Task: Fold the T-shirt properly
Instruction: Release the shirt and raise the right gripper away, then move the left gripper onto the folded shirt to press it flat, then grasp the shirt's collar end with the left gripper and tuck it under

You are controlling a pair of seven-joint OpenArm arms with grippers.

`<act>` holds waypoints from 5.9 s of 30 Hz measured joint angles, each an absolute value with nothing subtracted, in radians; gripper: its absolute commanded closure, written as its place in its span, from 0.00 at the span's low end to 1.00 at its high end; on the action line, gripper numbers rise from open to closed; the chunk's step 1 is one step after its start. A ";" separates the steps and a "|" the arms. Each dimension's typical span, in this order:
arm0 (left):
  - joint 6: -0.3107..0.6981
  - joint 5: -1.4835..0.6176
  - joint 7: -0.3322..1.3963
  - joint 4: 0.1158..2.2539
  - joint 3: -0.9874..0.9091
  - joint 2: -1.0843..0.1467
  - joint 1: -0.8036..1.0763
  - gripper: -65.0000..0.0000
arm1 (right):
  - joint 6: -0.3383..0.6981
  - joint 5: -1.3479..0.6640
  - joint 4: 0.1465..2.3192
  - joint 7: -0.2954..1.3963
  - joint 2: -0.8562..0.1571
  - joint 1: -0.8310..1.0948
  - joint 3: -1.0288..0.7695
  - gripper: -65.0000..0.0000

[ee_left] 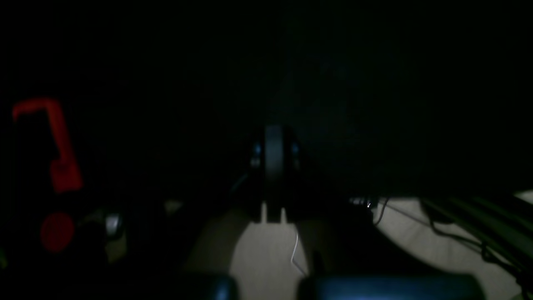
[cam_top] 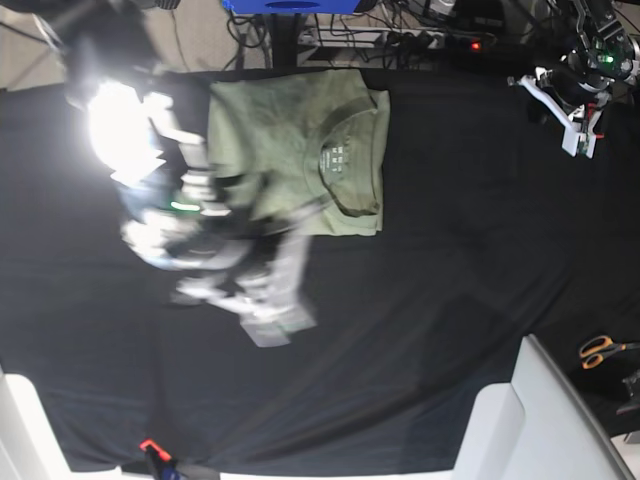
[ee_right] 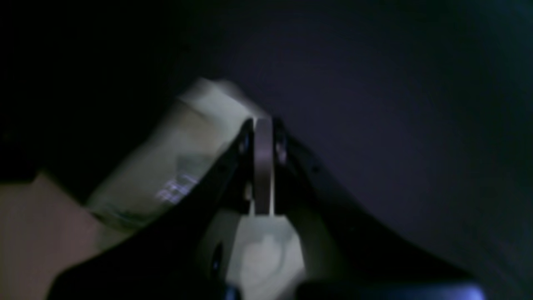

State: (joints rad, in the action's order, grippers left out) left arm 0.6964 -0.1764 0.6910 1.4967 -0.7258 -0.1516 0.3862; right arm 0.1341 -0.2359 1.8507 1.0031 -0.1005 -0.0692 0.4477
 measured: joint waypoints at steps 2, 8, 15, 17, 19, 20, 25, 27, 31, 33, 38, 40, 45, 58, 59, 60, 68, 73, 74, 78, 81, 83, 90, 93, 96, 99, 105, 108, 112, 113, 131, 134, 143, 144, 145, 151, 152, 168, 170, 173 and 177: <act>0.696 -0.180 0.692 1.499 -0.713 -0.146 0.387 0.77 | 0.140 -0.238 1.920 1.030 -0.112 0.030 0.331 1.00; 0.689 -0.253 0.695 1.498 -0.500 -0.136 0.391 0.06 | 0.142 -0.245 1.915 0.876 -0.107 0.236 0.108 1.00; 0.688 -0.480 0.698 1.488 -0.352 -0.153 0.347 0.00 | 0.147 -0.247 1.869 0.760 -0.162 0.376 0.093 1.00; 0.689 -0.488 0.696 1.488 -0.310 -0.145 0.325 0.00 | 0.149 -0.248 1.839 0.748 -0.158 0.375 0.093 1.00; 0.689 -0.501 0.692 1.488 -0.273 -0.133 0.321 0.00 | 0.151 -0.254 1.801 0.749 -0.157 0.376 0.093 1.00; 0.689 -0.498 0.695 1.488 -0.254 -0.128 0.322 0.00 | 0.144 -0.250 1.783 0.751 -0.161 0.379 0.094 1.00; 0.691 -0.512 0.675 1.384 -0.214 -0.131 0.279 0.00 | 0.144 -0.255 1.767 0.750 -0.160 0.383 0.100 1.00; 0.709 -0.524 0.664 1.328 -0.215 -0.136 0.250 0.00 | 0.144 -0.254 1.769 0.747 -0.160 0.392 0.097 1.00; 0.712 -0.545 0.634 1.272 -0.177 -0.138 0.213 0.00 | 0.143 -0.253 1.769 0.751 -0.160 0.403 0.097 1.00; 0.711 -0.545 0.634 1.257 -0.130 -0.139 0.188 0.00 | 0.143 -0.253 1.769 0.749 -0.160 0.412 0.097 1.00; 0.712 -0.558 0.603 1.198 -0.009 -0.138 0.134 0.00 | 0.143 -0.250 1.769 0.752 -0.162 0.447 0.097 1.00; 0.713 -0.567 0.591 1.174 0.034 -0.139 0.114 0.00 | 0.144 -0.250 1.769 0.751 -0.162 0.446 0.097 1.00; 0.716 -0.580 0.493 1.116 0.133 -0.139 0.094 0.00 | 0.143 -0.250 1.769 0.748 -0.163 0.444 0.097 1.00; 0.734 -0.558 0.459 0.994 0.190 -0.140 0.067 1.00 | 0.144 -0.250 1.769 0.748 -0.162 0.444 0.096 1.00; 0.734 -0.559 0.470 0.990 0.191 -0.141 0.059 1.00 | 0.144 -0.250 1.769 0.748 -0.162 0.444 0.096 1.00; 0.735 -0.559 0.480 0.987 0.192 -0.141 0.052 1.00 | 0.143 -0.250 1.769 0.748 -0.162 0.444 0.095 1.00; 0.742 -0.582 0.607 0.982 0.210 -0.153 -0.016 1.00 | 0.144 -0.250 1.768 0.747 -0.162 0.443 0.094 1.00; 0.732 -0.474 0.728 1.094 0.347 -0.229 -0.107 1.00 | 0.143 -0.250 1.767 0.748 -0.163 0.444 0.093 1.00; 0.732 -0.439 0.747 1.114 0.395 -0.239 -0.131 1.00 | 0.144 -0.250 1.767 0.748 -0.162 0.444 0.093 1.00; 0.739 -0.292 0.794 1.136 0.575 -0.233 -0.232 1.00 | 0.143 -0.249 1.767 0.748 -0.163 0.443 0.093 1.00; 0.742 -0.189 0.771 1.144 0.710 -0.231 -0.291 1.00 | 0.144 -0.247 1.767 0.748 -0.162 0.442 0.092 1.00; 0.742 -0.138 0.761 1.145 0.760 -0.223 -0.317 1.00 | 0.144 -0.251 1.767 0.747 -0.159 0.442 0.092 1.00; 0.737 0.114 0.700 1.145 0.905 -0.186 -0.390 1.00 | 0.144 -0.254 1.767 0.749 -0.157 0.442 0.092 1.00; 0.736 0.210 0.622 1.149 0.955 -0.188 -0.397 1.00 | 0.143 -0.253 1.767 0.752 -0.157 0.442 0.091 1.00; 0.735 0.268 0.564 1.150 0.984 -0.188 -0.402 1.00 | 0.143 -0.254 1.767 0.751 -0.154 0.442 0.092 1.00; 0.736 0.303 0.530 1.123 1.018 -0.176 -0.429 1.00 | 0.143 -0.253 1.767 0.751 -0.157 0.450 0.092 1.00; 0.739 0.360 0.548 1.091 1.103 -0.127 -0.472 1.00 | 0.143 -0.253 1.767 0.754 -0.157 0.458 0.092 1.00; 0.741 0.379 0.567 1.084 1.136 -0.105 -0.485 1.00 | 0.142 -0.253 1.767 0.751 -0.157 0.464 0.092 1.00; 0.735 0.393 0.576 1.075 1.154 -0.082 -0.492 1.00 | 0.142 -0.253 1.767 0.753 -0.154 0.469 0.092 1.00; 0.731 0.393 0.576 1.073 1.154 -0.079 -0.492 1.00 | 0.142 -0.253 1.767 0.752 -0.154 0.469 0.092 1.00; 0.722 0.397 0.568 1.045 1.154 -0.059 -0.493 1.00 | 0.142 -0.254 1.767 0.752 -0.154 0.466 0.092 1.00; 0.722 0.397 0.569 1.045 1.154 -0.058 -0.493 1.00 | 0.142 -0.254 1.767 0.751 -0.154 0.466 0.092 1.00; 0.712 0.392 0.564 1.042 1.149 -0.058 -0.500 0.69 | 0.142 -0.254 1.767 0.751 -0.154 0.466 0.092 1.00; 0.703 0.395 0.557 1.040 1.149 -0.058 -0.502 0.60 | 0.142 -0.254 1.767 0.751 -0.154 0.466 0.092 1.00; 0.703 0.392 0.556 1.039 1.149 -0.057 -0.508 0.50 | 0.142 -0.254 1.767 0.751 -0.154 0.466 0.092 1.00; 0.690 0.385 0.538 1.037 1.150 -0.056 -0.543 0.13 | 0.142 -0.254 1.767 0.752 -0.154 0.466 0.099 1.00; 0.690 0.383 0.536 1.037 1.151 -0.056 -0.549 0.12 | 0.142 -0.254 1.767 0.752 -0.153 0.466 0.099 1.00; 0.708 0.371 0.537 1.024 0.981 -0.016 -0.662 0.11 | 0.142 -0.254 1.767 0.752 -0.153 0.463 0.100 1.00; 0.707 0.371 0.535 1.026 0.971 -0.010 -0.662 0.11 | 0.142 -0.254 1.767 0.752 -0.154 0.463 0.100 1.00; 0.706 0.376 0.538 1.061 0.975 -0.014 -0.641 0.11 | 0.142 -0.254 1.767 0.751 -0.153 0.463 0.100 1.00; 0.708 0.369 0.548 1.114 0.980 -0.020 -0.595 0.11 | 0.142 -0.254 1.767 0.752 -0.151 0.463 0.100 1.00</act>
State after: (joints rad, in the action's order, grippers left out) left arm 0.7078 0.3695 0.5484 1.1145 0.9798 -0.0196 -0.5949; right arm 0.1421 -0.2539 1.7668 0.7517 -0.1513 0.4633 0.1001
